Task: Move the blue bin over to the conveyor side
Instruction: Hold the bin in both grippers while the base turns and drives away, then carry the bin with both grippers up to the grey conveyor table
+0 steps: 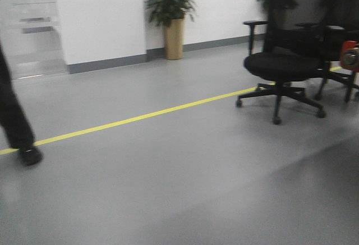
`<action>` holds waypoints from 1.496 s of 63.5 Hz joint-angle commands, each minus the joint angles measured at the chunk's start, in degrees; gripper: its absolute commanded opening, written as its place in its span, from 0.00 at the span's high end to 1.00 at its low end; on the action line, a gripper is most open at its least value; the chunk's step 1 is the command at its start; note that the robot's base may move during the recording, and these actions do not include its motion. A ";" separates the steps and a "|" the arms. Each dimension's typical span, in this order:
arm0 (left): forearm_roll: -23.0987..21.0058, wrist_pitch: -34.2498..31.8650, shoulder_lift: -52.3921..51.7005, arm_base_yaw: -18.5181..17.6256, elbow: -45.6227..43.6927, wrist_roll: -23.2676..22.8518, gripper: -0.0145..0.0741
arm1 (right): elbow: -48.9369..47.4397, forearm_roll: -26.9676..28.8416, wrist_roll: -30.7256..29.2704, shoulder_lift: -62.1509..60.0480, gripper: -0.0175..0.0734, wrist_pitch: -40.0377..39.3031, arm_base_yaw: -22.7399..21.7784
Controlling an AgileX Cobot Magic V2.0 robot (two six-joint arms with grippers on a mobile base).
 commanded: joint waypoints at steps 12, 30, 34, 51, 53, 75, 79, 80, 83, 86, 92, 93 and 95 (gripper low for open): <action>2.54 -4.58 -1.07 -0.45 -0.75 0.35 0.86 | -0.72 -0.96 -1.06 -1.18 0.90 -5.71 0.01; 3.77 -4.58 -1.07 -0.45 -0.75 0.35 0.86 | -0.72 -0.71 -1.06 -1.18 0.90 -5.71 0.01; 3.77 -4.58 -1.07 -0.45 -0.75 0.35 0.86 | -0.72 -0.71 -1.06 -1.18 0.90 -5.71 0.01; 4.17 -4.58 -1.07 -0.45 -0.75 0.35 0.86 | -0.72 -0.27 -1.06 -1.18 0.90 -5.71 0.01; 4.17 -4.58 -1.07 -0.45 -0.75 0.35 0.86 | -0.72 -0.27 -1.06 -1.18 0.90 -5.71 0.01; 4.17 -4.58 -1.07 -0.45 -0.75 0.35 0.86 | -0.72 -0.27 -1.06 -1.18 0.90 -5.71 0.01; 4.17 -4.58 -1.07 -0.45 -0.75 0.35 0.86 | -0.72 -0.27 -1.06 -1.18 0.90 -5.71 0.01; 4.17 -4.58 -1.07 -0.45 -0.75 0.35 0.86 | -0.72 -0.27 -1.06 -1.18 0.90 -5.71 0.01; 4.17 -4.58 -1.07 -0.45 -0.75 0.35 0.86 | -0.72 -0.27 -1.06 -1.18 0.90 -5.71 0.01; 4.17 -4.58 -1.07 -0.45 -0.75 0.35 0.86 | -0.72 -0.27 -1.06 -1.18 0.90 -5.71 0.01; 4.17 -4.58 -1.07 -0.45 -0.75 0.35 0.86 | -0.72 -0.27 -1.06 -1.18 0.90 -5.71 0.01; 4.17 -4.58 -1.07 -0.45 -0.75 0.35 0.86 | -0.72 -0.27 -1.06 -1.18 0.90 -5.71 0.01; 4.17 -4.58 -1.07 -0.45 -0.75 0.35 0.86 | -0.72 -0.27 -1.06 -1.18 0.90 -5.71 0.01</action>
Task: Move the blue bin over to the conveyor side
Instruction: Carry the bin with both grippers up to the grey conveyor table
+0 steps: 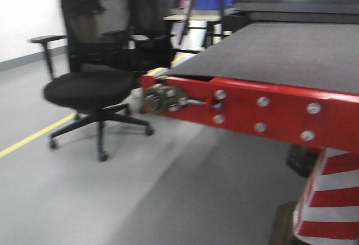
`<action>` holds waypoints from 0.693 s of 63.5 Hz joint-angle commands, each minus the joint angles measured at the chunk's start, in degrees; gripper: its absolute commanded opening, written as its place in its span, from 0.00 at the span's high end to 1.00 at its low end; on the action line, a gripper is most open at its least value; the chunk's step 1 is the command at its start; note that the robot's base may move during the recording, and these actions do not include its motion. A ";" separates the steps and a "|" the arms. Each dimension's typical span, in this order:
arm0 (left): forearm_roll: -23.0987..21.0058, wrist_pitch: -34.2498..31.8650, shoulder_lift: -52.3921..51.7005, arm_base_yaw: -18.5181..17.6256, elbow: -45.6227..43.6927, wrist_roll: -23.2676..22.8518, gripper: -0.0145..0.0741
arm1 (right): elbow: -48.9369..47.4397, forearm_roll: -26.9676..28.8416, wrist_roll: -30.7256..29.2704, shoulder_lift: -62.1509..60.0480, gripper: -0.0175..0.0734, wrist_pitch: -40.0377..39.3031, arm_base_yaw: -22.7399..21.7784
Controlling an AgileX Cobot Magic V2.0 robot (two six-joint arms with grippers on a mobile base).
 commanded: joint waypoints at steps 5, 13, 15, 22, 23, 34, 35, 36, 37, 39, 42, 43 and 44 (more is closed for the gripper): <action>2.10 -4.47 -1.07 -0.13 -0.75 0.35 0.86 | -0.72 -1.38 -1.39 -1.18 0.90 -5.71 0.01; 2.10 -4.47 -1.07 -0.13 -0.75 0.35 0.86 | -0.72 -1.38 -1.39 -1.18 0.90 -5.71 0.01; 2.10 -4.47 -1.07 -0.13 -0.75 0.35 0.86 | -0.72 -1.38 -1.39 -1.18 0.90 -5.71 0.01; 2.20 -4.47 -1.07 -0.13 -0.75 0.35 0.86 | -0.72 -1.38 -1.39 -1.18 0.90 -5.71 0.01; 2.33 -4.47 -1.07 -0.13 -0.75 0.35 0.86 | -0.72 -1.38 -1.39 -1.18 0.90 -5.71 0.01; 3.01 -5.59 -1.07 -0.13 -0.75 0.35 0.86 | -0.72 -1.38 -1.39 -1.18 0.90 -5.71 0.01; 3.01 -5.59 -1.07 -0.13 -0.75 0.35 0.86 | -0.72 -1.38 -1.39 -1.18 0.90 -5.71 0.01; 3.01 -5.59 -1.07 -0.13 -0.75 0.35 0.86 | -0.72 -1.38 -1.39 -1.18 0.90 -5.71 0.01; 3.01 -5.59 -1.07 -0.13 -0.75 0.35 0.86 | -0.72 -1.38 -1.39 -1.18 0.90 -5.71 0.01; 3.13 -5.59 -1.07 -0.13 -0.75 0.35 0.86 | -0.72 -1.38 -1.39 -1.18 0.90 -5.71 0.01; 3.38 -5.59 -1.07 -0.13 -0.75 0.35 0.86 | -0.72 -1.38 -1.39 -1.18 0.90 -5.71 0.01; 3.38 -5.59 -1.07 -0.13 -0.75 0.35 0.86 | -0.72 -1.38 -1.39 -1.18 0.90 -5.71 0.01; 3.48 -5.59 -1.07 -0.13 -0.75 0.35 0.86 | -0.72 -1.38 -1.39 -1.18 0.90 -5.71 0.01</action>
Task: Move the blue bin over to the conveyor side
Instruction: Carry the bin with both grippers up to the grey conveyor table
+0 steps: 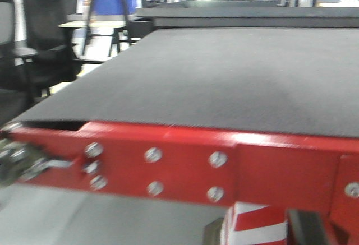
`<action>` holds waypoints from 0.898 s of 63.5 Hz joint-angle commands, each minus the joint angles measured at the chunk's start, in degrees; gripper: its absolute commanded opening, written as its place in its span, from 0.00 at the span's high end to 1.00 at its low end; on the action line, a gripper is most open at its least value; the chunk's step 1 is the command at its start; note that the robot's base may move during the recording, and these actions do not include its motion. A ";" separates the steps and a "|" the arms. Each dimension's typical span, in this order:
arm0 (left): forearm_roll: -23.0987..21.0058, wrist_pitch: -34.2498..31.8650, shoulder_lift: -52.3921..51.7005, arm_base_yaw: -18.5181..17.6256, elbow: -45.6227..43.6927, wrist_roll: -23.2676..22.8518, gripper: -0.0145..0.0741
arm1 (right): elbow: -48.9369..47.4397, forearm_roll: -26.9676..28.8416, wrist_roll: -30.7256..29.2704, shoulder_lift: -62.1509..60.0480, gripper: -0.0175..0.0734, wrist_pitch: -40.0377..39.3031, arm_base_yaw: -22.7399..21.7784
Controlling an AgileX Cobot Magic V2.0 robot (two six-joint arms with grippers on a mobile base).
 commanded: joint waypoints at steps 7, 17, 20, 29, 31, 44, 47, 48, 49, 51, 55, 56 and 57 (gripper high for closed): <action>3.09 -5.08 -1.07 -0.13 -0.75 0.35 0.86 | -0.72 -1.56 -1.39 -1.18 0.90 -5.36 0.01; 3.92 -5.08 -1.07 -0.13 -0.75 0.35 0.86 | -0.72 -1.56 -1.39 -1.18 0.90 -5.36 0.01; 3.92 -5.08 -1.07 -0.13 -0.75 0.35 0.86 | -0.72 -1.56 -1.39 -1.18 0.90 -5.36 0.01; 3.92 -5.08 -1.07 -0.13 -0.75 0.35 0.86 | -0.72 -1.56 -1.39 -1.18 0.90 -5.36 0.01; 3.92 -5.08 -1.07 -0.13 -0.75 0.35 0.86 | -0.72 -1.56 -1.39 -1.18 0.90 -5.36 0.01; 4.02 -5.21 -1.07 -0.13 -0.75 0.35 0.86 | -0.72 -1.56 -1.39 -1.18 0.90 -5.36 0.01; 4.02 -5.21 -1.07 -0.13 -0.75 0.35 0.86 | -0.72 -1.56 -1.39 -1.18 0.90 -5.36 0.01; 4.02 -5.21 -1.07 -0.13 -0.75 0.35 0.86 | -0.72 -1.56 -1.39 -1.18 0.90 -5.36 0.01; 4.02 -5.21 -1.07 -0.13 -0.75 0.35 0.86 | -0.72 -1.56 -1.39 -1.18 0.90 -5.36 0.01; 4.02 -5.21 -1.07 -0.13 -0.75 0.35 0.86 | -0.72 -1.56 -1.39 -1.18 0.90 -5.36 0.01; 4.02 -5.21 -1.07 -0.13 -0.75 0.35 0.86 | -0.72 -1.56 -1.39 -1.18 0.90 -5.36 0.01; 4.02 -5.21 -1.07 -0.13 -0.75 0.35 0.86 | -0.72 -1.56 -1.39 -1.18 0.90 -5.36 0.01; 4.02 -5.21 -1.07 -0.13 -0.75 0.35 0.86 | -0.72 -1.56 -1.39 -1.18 0.90 -5.36 0.01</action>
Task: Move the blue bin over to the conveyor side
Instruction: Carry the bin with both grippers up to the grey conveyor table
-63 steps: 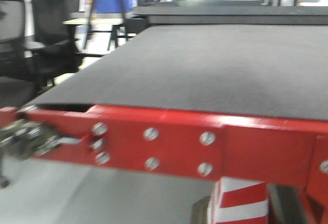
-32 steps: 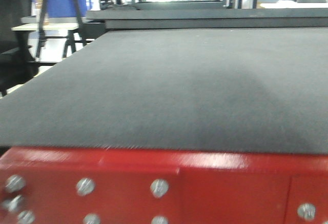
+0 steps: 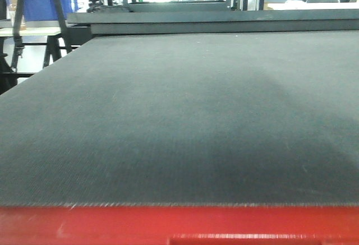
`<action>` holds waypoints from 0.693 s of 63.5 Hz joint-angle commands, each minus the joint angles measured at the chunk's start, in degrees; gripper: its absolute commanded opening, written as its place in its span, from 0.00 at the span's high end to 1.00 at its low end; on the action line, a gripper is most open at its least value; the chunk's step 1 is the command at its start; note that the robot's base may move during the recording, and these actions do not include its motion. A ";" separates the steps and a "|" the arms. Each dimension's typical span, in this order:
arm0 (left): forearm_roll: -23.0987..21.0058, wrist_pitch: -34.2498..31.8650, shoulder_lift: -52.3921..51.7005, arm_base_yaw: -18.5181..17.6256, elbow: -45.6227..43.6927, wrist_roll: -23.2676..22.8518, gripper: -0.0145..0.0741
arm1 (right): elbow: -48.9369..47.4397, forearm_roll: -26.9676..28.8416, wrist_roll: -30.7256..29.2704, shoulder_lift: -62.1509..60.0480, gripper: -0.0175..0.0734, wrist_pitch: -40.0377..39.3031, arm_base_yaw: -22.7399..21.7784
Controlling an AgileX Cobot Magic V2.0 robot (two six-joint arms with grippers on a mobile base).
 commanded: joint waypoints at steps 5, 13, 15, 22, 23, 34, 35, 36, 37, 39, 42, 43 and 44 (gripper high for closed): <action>3.29 -5.11 -1.07 -0.01 -0.75 0.35 0.86 | -0.72 -1.83 -1.53 -1.18 0.90 -5.25 0.01; 3.29 -5.11 -1.07 -0.01 -0.75 0.35 0.86 | -0.72 -1.83 -1.53 -1.18 0.90 -5.25 0.01; 3.29 -5.11 -1.07 -0.01 -0.75 0.35 0.86 | -0.72 -1.83 -1.53 -1.18 0.90 -5.25 0.01; 3.29 -5.11 -1.07 -0.01 -0.75 0.35 0.86 | -0.72 -1.83 -1.53 -1.18 0.90 -5.25 0.01; 3.29 -5.11 -1.07 -0.01 -0.75 0.35 0.86 | -0.72 -1.83 -1.53 -1.18 0.90 -5.25 0.01; 3.29 -5.11 -1.07 -0.01 -0.75 0.35 0.86 | -0.72 -1.83 -1.53 -1.18 0.90 -5.25 0.01; 3.29 -5.11 -1.07 -0.01 -0.75 0.35 0.86 | -0.72 -1.83 -1.53 -1.18 0.90 -5.25 0.01; 3.29 -5.11 -1.07 -0.01 -0.75 0.35 0.86 | -0.72 -1.83 -1.53 -1.18 0.90 -5.25 0.01; 3.29 -5.11 -1.07 -0.01 -0.75 0.35 0.86 | -0.72 -1.83 -1.53 -1.18 0.90 -5.25 0.01; 3.29 -5.11 -1.07 -0.01 -0.75 0.35 0.86 | -0.72 -1.83 -1.53 -1.18 0.90 -5.25 0.01; 3.29 -5.11 -1.07 -0.01 -0.75 0.35 0.86 | -0.72 -1.83 -1.53 -1.18 0.90 -5.25 0.01; 3.29 -5.11 -1.07 -0.01 -0.75 0.35 0.86 | -0.72 -1.83 -1.53 -1.18 0.90 -5.25 0.01; 3.29 -5.11 -1.07 -0.01 -0.75 0.35 0.86 | -0.72 -1.83 -1.53 -1.18 0.90 -5.25 0.01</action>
